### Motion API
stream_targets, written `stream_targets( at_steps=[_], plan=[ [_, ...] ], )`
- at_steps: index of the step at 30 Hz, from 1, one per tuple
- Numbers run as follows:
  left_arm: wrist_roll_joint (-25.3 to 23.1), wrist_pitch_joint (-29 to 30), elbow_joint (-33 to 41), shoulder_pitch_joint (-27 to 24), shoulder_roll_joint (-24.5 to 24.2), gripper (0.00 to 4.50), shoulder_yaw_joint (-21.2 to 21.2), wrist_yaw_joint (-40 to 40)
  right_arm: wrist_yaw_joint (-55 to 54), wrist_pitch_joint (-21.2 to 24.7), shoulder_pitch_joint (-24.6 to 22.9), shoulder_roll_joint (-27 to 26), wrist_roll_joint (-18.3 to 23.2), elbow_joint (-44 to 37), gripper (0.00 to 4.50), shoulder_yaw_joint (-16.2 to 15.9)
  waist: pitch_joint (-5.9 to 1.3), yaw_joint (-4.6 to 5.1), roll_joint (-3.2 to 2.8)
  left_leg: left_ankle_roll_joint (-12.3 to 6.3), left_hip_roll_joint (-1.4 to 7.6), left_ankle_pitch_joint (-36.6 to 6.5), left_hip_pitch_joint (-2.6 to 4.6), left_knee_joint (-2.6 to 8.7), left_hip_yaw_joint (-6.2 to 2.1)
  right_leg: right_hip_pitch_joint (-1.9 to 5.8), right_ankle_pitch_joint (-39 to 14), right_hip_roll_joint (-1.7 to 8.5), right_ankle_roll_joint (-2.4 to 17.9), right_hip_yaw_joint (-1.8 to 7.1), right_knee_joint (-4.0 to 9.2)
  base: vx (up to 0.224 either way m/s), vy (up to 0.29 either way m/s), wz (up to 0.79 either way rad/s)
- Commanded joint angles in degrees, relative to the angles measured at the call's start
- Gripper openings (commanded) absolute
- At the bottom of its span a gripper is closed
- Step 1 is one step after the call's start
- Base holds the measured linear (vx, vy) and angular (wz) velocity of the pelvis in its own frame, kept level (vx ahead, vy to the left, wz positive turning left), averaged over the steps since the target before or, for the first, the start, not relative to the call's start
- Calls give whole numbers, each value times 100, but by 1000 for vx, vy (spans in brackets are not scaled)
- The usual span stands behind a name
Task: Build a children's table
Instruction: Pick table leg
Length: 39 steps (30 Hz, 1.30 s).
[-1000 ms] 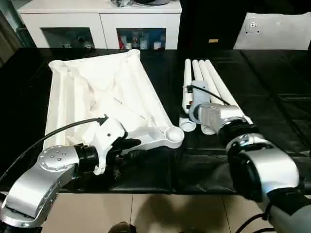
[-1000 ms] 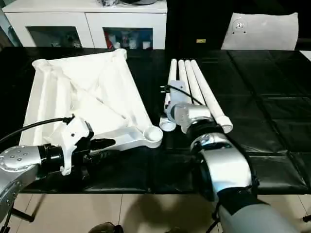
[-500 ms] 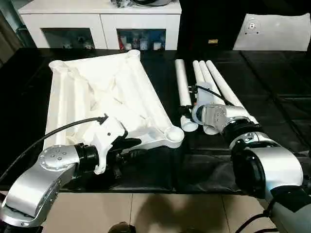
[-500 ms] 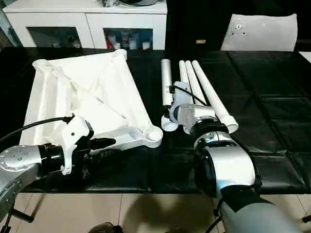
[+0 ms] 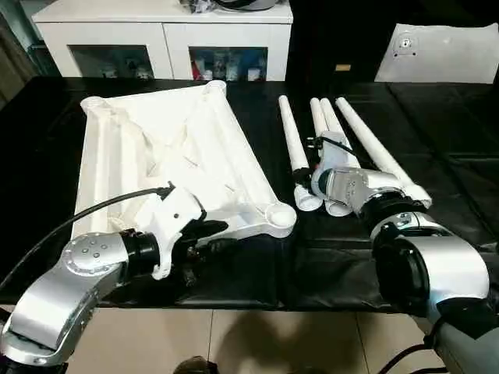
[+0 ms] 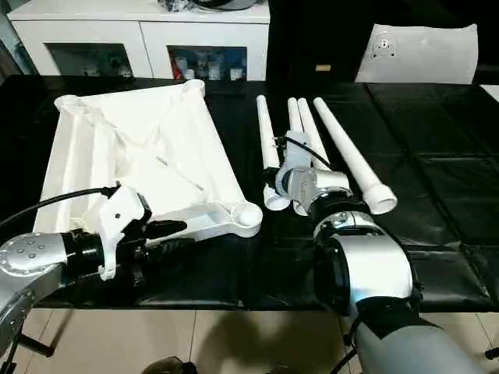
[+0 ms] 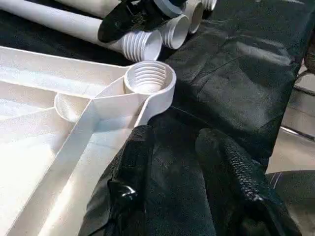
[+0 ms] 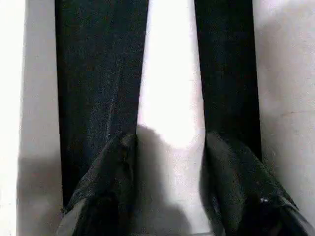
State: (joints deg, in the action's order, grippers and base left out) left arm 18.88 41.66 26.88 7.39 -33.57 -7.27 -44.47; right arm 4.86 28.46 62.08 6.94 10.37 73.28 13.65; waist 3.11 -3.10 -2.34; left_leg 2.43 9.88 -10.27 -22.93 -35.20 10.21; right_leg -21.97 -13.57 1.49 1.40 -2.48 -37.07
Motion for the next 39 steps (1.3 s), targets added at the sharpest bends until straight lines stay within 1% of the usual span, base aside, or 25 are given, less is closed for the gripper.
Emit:
stream_targets(
  at_steps=[1, 6, 8, 10, 11, 12, 13, 14, 15, 16, 18, 21, 23, 25, 26, 27, 28, 30, 31, 32, 33, 36, 37, 38, 39],
  plan=[
    [3, -33, 148, 9, -50, 166, -11, 67, -86, -40, -137, -4, -32, 160, 186, 49, -375, 8, -13, 107, 320, -829, 156, 365, -121, 194, -227, 582, 1212, 293, 395, 0, 0, 0],
    [33, -52, 146, 30, -1, 166, 63, 142, -146, -204, -97, 24, 55, 122, 186, 201, -378, 5, -19, 124, 316, -837, 152, 359, -119, 198, -229, 591, 1199, 299, 396, 0, 0, 0],
    [34, -100, 76, 72, 102, 166, 161, 246, -131, -600, -34, 64, 211, 14, 186, 379, -387, -6, -45, 129, 315, -809, 153, 352, -123, 198, -158, 588, 1193, 293, 387, 0, 0, 0],
    [5, -150, -16, 131, 173, 166, 201, 328, 58, -948, 1, 97, 247, -114, 186, 395, -397, -8, -32, 108, 314, -768, 146, 344, -118, 208, -37, 587, 1197, 292, 379, 0, 0, 0],
    [-13, -174, -62, 161, 206, 166, 209, 372, 122, -1067, 10, 109, 259, -173, 186, 401, -408, -12, -68, 60, 307, -676, 138, 329, -121, 212, 137, 580, 1219, 284, 362, 0, 0, 0],
    [-37, -192, -113, 198, 252, 166, 214, 432, 160, -1134, 16, 121, 286, -228, 186, 424, -405, -7, -56, 37, 306, -683, 142, 330, -115, 209, 162, 567, 1219, 282, 371, 0, 0, 0],
    [-60, -206, -159, 231, 296, 166, 220, 489, 184, -1186, 20, 130, 318, -277, 186, 453, -404, -11, -50, 2, 307, -651, 133, 331, -122, 221, 218, 569, 1234, 280, 361, 0, 0, 0],
    [-68, -226, -244, 295, 394, 166, 242, 584, 304, -1206, 18, 142, 378, -374, 186, 495, -417, -13, -73, -22, 308, -615, 139, 322, -128, 225, 275, 571, 1254, 273, 347, 0, 0, 0],
    [-70, -239, -317, 355, 481, 166, 268, 670, 413, -1198, 8, 145, 463, -470, 186, 559, -408, -1, -56, -39, 304, -619, 130, 324, -118, 227, 293, 560, 1265, 273, 360, 0, 0, 0],
    [-56, -251, -400, 426, 585, 166, 302, 756, 582, -1128, -15, 146, 566, -590, 186, 622, -414, -4, -80, -65, 306, -630, 138, 317, -121, 235, 338, 560, 1276, 273, 362, 0, 0, 0],
    [-46, -258, -473, 490, 678, 166, 339, 850, 762, -1118, -55, 137, 627, -715, 186, 644, -422, -13, -67, -104, 305, -573, 131, 313, -127, 245, 406, 562, 1302, 271, 351, 0, 0, 0],
    [-26, -286, -789, 823, 1071, 166, 565, 1296, 1689, -1029, -382, 80, 876, -1425, 186, 568, -428, -28, -70, -244, 311, -504, 115, 301, -130, 272, 586, 568, 1358, 268, 358, 0, 0, 0],
    [181, -305, -1106, 1231, 1510, 166, 930, 1718, 2817, -898, -1079, 45, 1237, -2551, 186, 309, -438, -65, -38, -391, 329, -424, 115, 290, -132, 295, 757, 587, 1341, 268, 363, 0, 0, 0],
    [261, -303, -1173, 1321, 1607, 166, 1017, 1795, 3052, -868, -1253, 37, 1351, -2824, 186, 260, -458, -76, -37, -446, 343, -321, 106, 298, -165, 304, 786, 602, 1379, 248, 335, 0, 0, 0],
    [363, -284, -1237, 1408, 1704, 193, 1111, 1858, 3215, -780, -1411, 36, 1474, -3060, 185, 232, -448, -84, -23, -447, 338, -379, 114, 291, -153, 296, 658, 604, 1402, 251, 362, 0, 0, 0],
    [515, -267, -1362, 1568, 1859, 200, 1263, 1958, 3497, -653, -1699, 43, 1645, -3462, 185, 153, -443, -88, -22, -447, 336, -378, 108, 294, -152, 299, 612, 610, 1409, 256, 370, 0, 0, 0],
    [540, -263, -1383, 1595, 1885, 200, 1287, 1974, 3537, -628, -1746, 45, 1669, -3523, 185, 142, -441, -109, -18, -449, 335, -403, 116, 288, -144, 297, 543, 609, 1378, 264, 388, 0, 0, 0],
    [856, -213, -1644, 1947, 2215, 215, 1595, 2211, 4007, -288, -2349, 76, 1978, -4294, 185, -11, -425, -117, -12, -461, 329, -457, 121, 298, -145, 289, 392, 596, 1336, 261, 420, 0, 0, 0],
    [1192, -72, -1845, 2235, 2533, 230, 1872, 2399, 4367, -11, -2859, 103, 2200, -4971, 185, -156, -419, -170, 0, -453, 340, -509, 133, 304, -146, 296, 230, 608, 1246, 273, 456, 0, 0, 0],
    [1192, -72, -1845, 2235, 2533, 242, 1872, 2399, 4367, -11, -2859, 103, 2200, -4971, 185, -156, -435, -224, 2, -424, 363, -511, 150, 307, -166, 286, 173, 631, 1233, 275, 445, 0, 0, 0],
    [1472, 64, -1943, 2380, 2733, 246, 2006, 2431, 4563, 173, -3147, 118, 2362, -5401, 185, -265, -429, -212, 4, -426, 356, -504, 133, 318, -173, 284, 129, 631, 1257, 267, 445, 0, 0, 0],
    [1713, 165, -2013, 2475, 2896, 275, 2078, 2447, 4712, 361, -3376, 133, 2534, -5781, 185, -368, -413, -226, 23, -383, 346, -563, 119, 326, -171, 276, -177, 644, 1226, 265, 478, 0, 0, 0],
    [1845, 240, -2084, 2533, 3019, 285, 2115, 2507, 4768, 473, -3510, 148, 2624, -6036, 185, -454, -388, -229, 15, -352, 334, -646, 120, 322, -160, 262, -489, 634, 1134, 276, 530, 0, 0, 0],
    [1960, 336, -2148, 2565, 3138, 288, 2106, 2555, 4816, 590, -3651, 163, 2719, -6320, 185, -555, -392, -241, -12, -331, 339, -681, 129, 323, -169, 251, -579, 636, 1110, 277, 532, 0, 0, 0],
    [1988, 403, -2166, 2576, 3179, 288, 2099, 2562, 4814, 659, -3726, 170, 2760, -6472, 185, -584, -379, -225, -12, -307, 341, -751, 126, 338, -172, 247, -736, 628, 1040, 277, 566, 0, 0, 0]
  ],
)
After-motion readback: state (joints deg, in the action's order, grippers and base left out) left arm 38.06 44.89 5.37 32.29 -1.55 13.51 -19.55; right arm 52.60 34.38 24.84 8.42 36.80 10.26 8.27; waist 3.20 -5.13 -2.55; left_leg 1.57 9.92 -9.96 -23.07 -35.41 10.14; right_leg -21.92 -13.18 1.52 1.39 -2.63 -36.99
